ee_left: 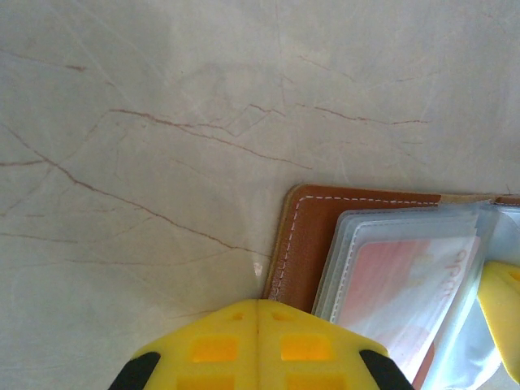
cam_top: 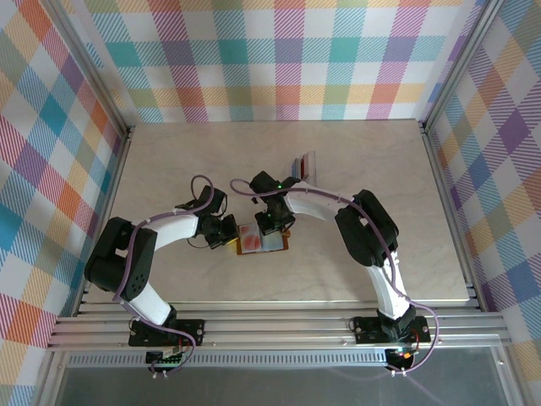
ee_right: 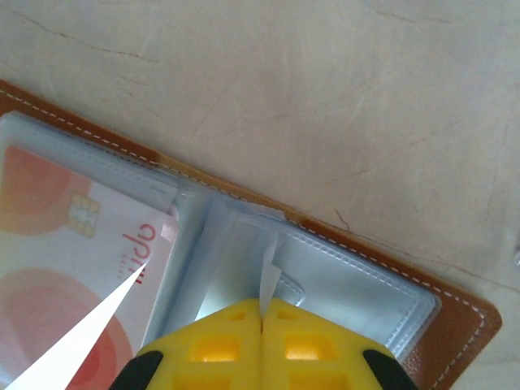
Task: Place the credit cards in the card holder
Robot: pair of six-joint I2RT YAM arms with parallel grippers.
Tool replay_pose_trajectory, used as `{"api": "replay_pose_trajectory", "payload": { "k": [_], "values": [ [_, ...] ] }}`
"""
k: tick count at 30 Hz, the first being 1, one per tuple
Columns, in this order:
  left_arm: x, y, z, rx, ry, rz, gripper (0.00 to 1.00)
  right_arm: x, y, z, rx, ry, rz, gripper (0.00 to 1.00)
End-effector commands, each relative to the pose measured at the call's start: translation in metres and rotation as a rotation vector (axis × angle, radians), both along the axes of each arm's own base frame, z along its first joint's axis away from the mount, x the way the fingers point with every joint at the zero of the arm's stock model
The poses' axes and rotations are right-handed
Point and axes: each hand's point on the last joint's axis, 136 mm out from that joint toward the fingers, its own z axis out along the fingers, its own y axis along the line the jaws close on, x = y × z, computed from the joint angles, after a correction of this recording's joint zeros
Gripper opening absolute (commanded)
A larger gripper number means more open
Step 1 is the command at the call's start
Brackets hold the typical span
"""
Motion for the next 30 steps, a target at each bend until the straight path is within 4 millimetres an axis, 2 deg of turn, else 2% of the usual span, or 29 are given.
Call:
{"api": "replay_pose_trajectory", "payload": {
  "k": [1, 3, 6, 11, 14, 18, 26, 30],
  "values": [
    [-0.017, -0.001, -0.023, 0.037, 0.071, -0.033, 0.0, -0.012, -0.001, 0.0, 0.021, 0.054, 0.003, 0.0],
    [-0.01, -0.005, -0.021, 0.021, 0.042, -0.034, 0.0, -0.012, 0.002, 0.005, 0.047, 0.053, 0.006, 0.0],
    [-0.01, -0.006, -0.023, 0.022, 0.045, -0.037, 0.0, -0.011, 0.005, 0.012, 0.081, 0.055, 0.002, 0.0],
    [-0.01, -0.008, -0.025, 0.023, 0.05, -0.04, 0.0, -0.003, 0.001, 0.029, 0.082, -0.013, -0.027, 0.0],
    [-0.011, -0.01, -0.026, 0.025, 0.054, -0.044, 0.0, 0.0, 0.004, 0.047, 0.134, -0.058, -0.034, 0.0],
    [-0.012, -0.012, -0.029, 0.025, 0.06, -0.048, 0.0, -0.003, 0.016, 0.055, 0.206, -0.042, -0.023, 0.0],
    [-0.014, -0.017, -0.03, 0.017, 0.066, -0.057, 0.0, -0.013, 0.04, 0.06, 0.335, 0.049, -0.012, 0.16],
    [-0.014, -0.018, -0.03, 0.013, 0.068, -0.058, 0.0, -0.018, 0.05, 0.059, 0.383, 0.096, -0.007, 0.2]
  ]
}}
